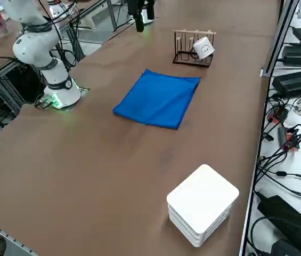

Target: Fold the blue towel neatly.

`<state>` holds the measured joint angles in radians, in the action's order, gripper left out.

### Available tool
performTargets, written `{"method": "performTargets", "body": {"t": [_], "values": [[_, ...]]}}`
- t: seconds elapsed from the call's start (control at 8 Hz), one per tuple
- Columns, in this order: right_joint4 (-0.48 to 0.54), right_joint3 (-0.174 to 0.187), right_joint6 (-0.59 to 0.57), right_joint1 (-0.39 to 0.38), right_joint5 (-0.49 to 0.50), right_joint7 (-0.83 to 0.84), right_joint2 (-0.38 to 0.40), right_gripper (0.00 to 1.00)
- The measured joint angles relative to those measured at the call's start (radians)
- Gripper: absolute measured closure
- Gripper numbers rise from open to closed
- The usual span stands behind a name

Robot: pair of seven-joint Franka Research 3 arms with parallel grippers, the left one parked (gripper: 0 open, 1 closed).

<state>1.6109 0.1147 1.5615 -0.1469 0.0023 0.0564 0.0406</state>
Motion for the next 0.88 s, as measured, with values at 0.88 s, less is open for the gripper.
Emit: {"method": "performTargets", "body": {"t": [0.88], "values": [[0.007, 0.01, -0.028, 0.014, 0.0, 0.0, 0.02, 0.0]]}}
